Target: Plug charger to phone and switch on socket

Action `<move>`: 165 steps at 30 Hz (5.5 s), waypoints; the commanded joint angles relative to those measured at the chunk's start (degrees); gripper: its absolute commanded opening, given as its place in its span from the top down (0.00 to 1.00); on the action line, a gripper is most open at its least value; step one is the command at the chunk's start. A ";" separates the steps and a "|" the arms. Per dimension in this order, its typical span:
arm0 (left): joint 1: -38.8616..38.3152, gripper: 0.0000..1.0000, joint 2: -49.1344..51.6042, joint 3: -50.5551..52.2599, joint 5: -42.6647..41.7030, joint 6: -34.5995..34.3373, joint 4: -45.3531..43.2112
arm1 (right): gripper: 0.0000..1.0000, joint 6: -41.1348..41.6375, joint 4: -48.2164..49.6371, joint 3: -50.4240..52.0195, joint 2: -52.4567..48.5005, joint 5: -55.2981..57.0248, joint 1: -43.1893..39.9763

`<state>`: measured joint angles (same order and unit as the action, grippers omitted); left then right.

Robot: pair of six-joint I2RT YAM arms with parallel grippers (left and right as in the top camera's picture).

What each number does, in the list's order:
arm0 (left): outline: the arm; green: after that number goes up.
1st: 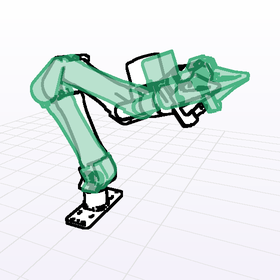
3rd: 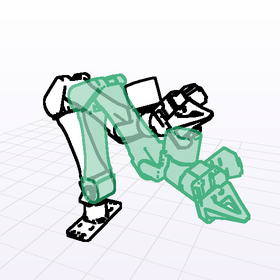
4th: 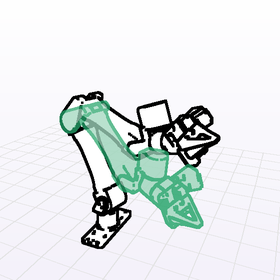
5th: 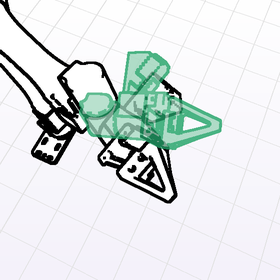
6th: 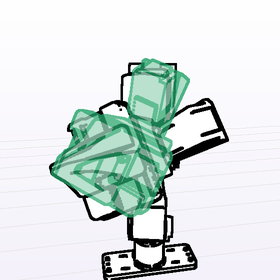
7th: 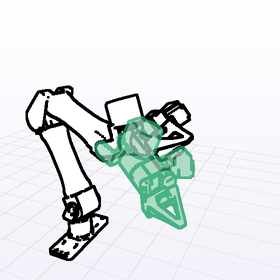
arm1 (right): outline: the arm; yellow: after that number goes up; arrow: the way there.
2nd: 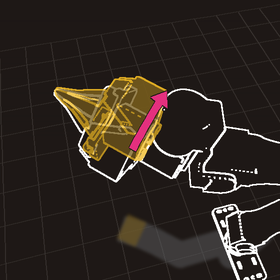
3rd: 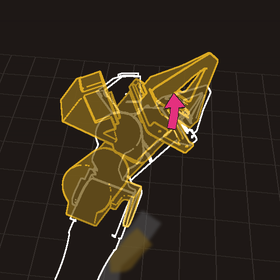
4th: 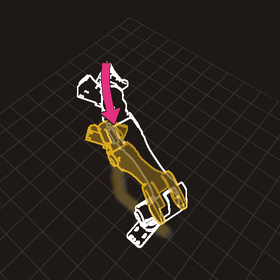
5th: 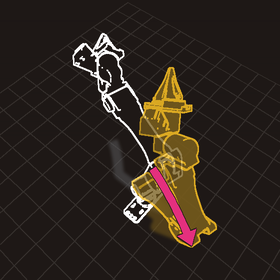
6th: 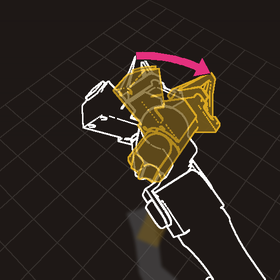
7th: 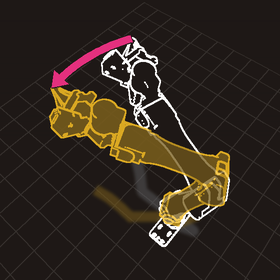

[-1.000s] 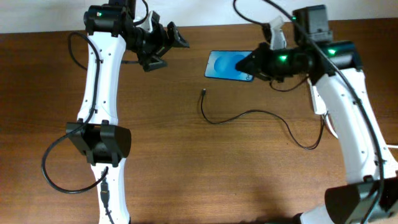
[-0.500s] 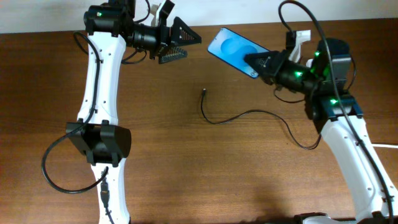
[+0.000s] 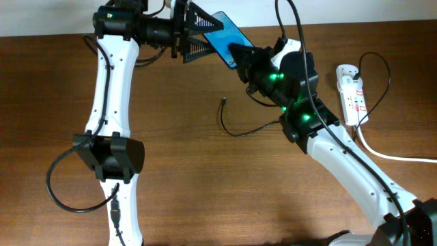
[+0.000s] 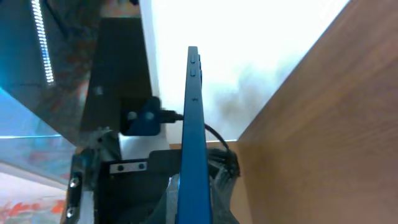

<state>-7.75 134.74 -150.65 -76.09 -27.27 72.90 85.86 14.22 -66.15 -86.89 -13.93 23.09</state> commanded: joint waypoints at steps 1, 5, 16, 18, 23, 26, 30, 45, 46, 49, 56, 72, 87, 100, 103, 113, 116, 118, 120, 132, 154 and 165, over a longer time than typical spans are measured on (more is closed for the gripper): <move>-0.13 0.07 0.15 -1.05 0.85 -5.33 -1.57 | 0.96 2.47 1.68 -0.70 -0.59 6.43 3.23; -0.13 0.16 0.15 -1.05 2.27 -5.81 -1.75 | 0.96 3.54 1.68 -0.70 -1.36 11.47 6.49; -1.86 0.30 0.15 -1.05 10.21 -13.09 -8.22 | 0.96 18.18 0.17 -0.70 -1.62 8.57 8.04; -2.47 0.38 0.15 -1.05 12.20 -13.31 -8.83 | 0.96 18.16 0.15 -0.70 -1.62 8.55 8.09; -2.67 0.61 0.15 -1.05 16.13 -16.90 -11.06 | 0.96 18.16 0.09 -0.70 -1.62 8.22 8.85; -2.64 0.67 0.15 -1.05 16.20 -16.90 -12.70 | 0.96 18.16 -0.22 -0.70 -1.62 8.37 8.87; -2.60 0.78 0.15 -1.05 16.50 -18.23 -12.90 | 0.96 18.14 -2.91 -0.70 -1.62 8.37 8.90; -2.64 1.00 0.15 -1.05 17.66 -30.18 -20.24 | 0.95 18.12 -3.78 -0.70 -1.62 8.57 9.16; -2.64 1.00 0.15 -1.05 17.64 -30.18 -20.24 | 0.96 18.12 -3.78 -0.70 -1.62 8.57 9.16; -2.64 1.00 0.15 -1.05 17.62 -30.12 -20.24 | 0.86 18.12 -3.78 -0.70 -1.62 8.59 9.16; -2.45 1.00 0.15 -1.05 17.29 -25.16 -20.24 | 0.40 17.92 -3.82 -0.70 -1.62 8.61 9.14; 9.73 1.00 0.15 -1.05 23.06 17.99 7.21 | 0.25 -46.73 -35.69 -0.72 -1.62 8.15 6.84; 13.27 1.00 0.15 -1.05 23.41 17.92 11.19 | 0.53 -48.94 -52.83 -31.19 -32.46 -3.48 0.13; 13.27 1.00 0.15 -1.05 23.41 17.55 11.85 | 0.65 -48.33 -48.43 -31.15 -44.11 -3.41 0.72; 13.27 1.00 0.15 -1.05 23.41 17.53 11.85 | 0.70 -47.67 -48.35 -31.15 -44.11 -2.05 0.72; 13.27 1.00 0.15 -1.05 23.41 17.55 11.87 | 0.89 -46.38 -48.48 -30.86 -45.72 -1.92 1.27; 13.27 1.00 0.15 -1.05 23.43 17.55 11.85 | 0.96 -46.42 -49.00 -30.88 -45.68 -1.99 1.18; 13.27 1.00 0.15 -1.05 23.43 17.55 11.85 | 0.96 -46.80 -50.88 -30.91 -44.24 -2.16 0.72; 13.27 1.00 0.15 -1.05 23.43 17.55 11.80 | 0.96 -52.54 -52.96 -30.91 -39.28 -4.85 -0.37; 13.05 1.00 0.15 -1.05 15.65 24.39 12.68 | 0.96 -66.07 -65.94 -24.37 -5.66 -14.69 -4.15; 6.51 1.00 0.15 -1.05 -14.08 18.45 7.08 | 0.96 -39.41 -8.90 15.47 14.91 -24.81 6.08; 3.65 1.00 0.15 -1.05 -6.08 18.21 7.10 | 0.96 -37.33 -4.94 13.31 11.89 -19.39 8.02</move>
<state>-3.29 134.80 -150.76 -83.20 -8.08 80.05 48.27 9.04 -51.05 -74.83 -34.89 30.76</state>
